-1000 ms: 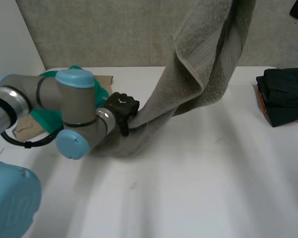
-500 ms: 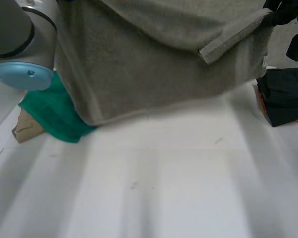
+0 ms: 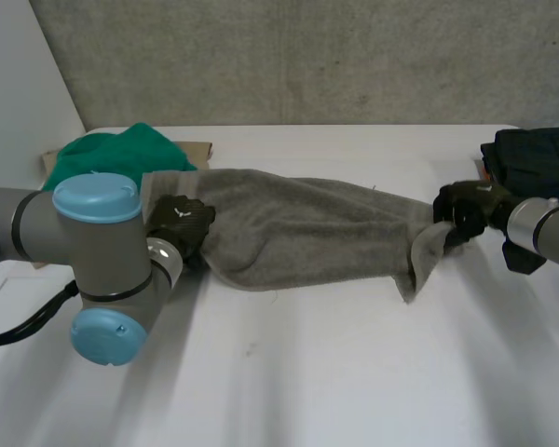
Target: Fold the laundry.
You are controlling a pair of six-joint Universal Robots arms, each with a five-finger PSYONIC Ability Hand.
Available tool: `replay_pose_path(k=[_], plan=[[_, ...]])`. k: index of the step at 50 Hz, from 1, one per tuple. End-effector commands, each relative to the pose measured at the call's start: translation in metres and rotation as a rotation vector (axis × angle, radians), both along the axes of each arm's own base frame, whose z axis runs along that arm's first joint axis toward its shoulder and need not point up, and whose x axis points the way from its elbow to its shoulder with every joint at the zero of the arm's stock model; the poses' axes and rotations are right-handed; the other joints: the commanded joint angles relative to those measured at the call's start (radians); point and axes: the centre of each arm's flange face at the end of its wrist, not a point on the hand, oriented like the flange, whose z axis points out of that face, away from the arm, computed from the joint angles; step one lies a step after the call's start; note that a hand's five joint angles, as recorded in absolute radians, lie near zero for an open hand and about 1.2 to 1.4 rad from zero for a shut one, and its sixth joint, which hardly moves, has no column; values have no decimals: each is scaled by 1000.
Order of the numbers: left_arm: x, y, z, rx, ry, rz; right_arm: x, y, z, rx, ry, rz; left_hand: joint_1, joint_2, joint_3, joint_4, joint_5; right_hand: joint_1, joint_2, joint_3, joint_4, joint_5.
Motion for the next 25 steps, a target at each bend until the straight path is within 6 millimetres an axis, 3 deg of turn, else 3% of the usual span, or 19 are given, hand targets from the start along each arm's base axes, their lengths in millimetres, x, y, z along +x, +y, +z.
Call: replay_pose_path(k=[1,2,6,12,17,25], plan=[[5,-5,20,-39,4,9,7,20,7,-46,129,99,-356,-361,-363,-371,-374,-316,-308,-312,-315,-310],[5,-5,25,-55,5,4,11,27,13,-77,158,129,-414,-420,-421,-429,-433,-430,-422,-427,-430,-424],[9,-3,34,-74,-1,-6,19,46,25,-187,245,227,-456,-461,-463,-471,-474,-531,-523,-527,-531,-525],[30,-7,40,-75,-15,29,26,72,29,-349,381,344,-503,-508,-510,-518,-521,-528,-520,-525,-528,-522],[49,-8,43,-58,-6,51,33,98,20,-481,498,453,-544,-549,-551,-559,-562,-490,-482,-487,-490,-484],[62,-5,41,-9,4,44,42,118,2,-669,628,577,-553,-558,-560,-568,-571,-463,-456,-460,-463,-458]])
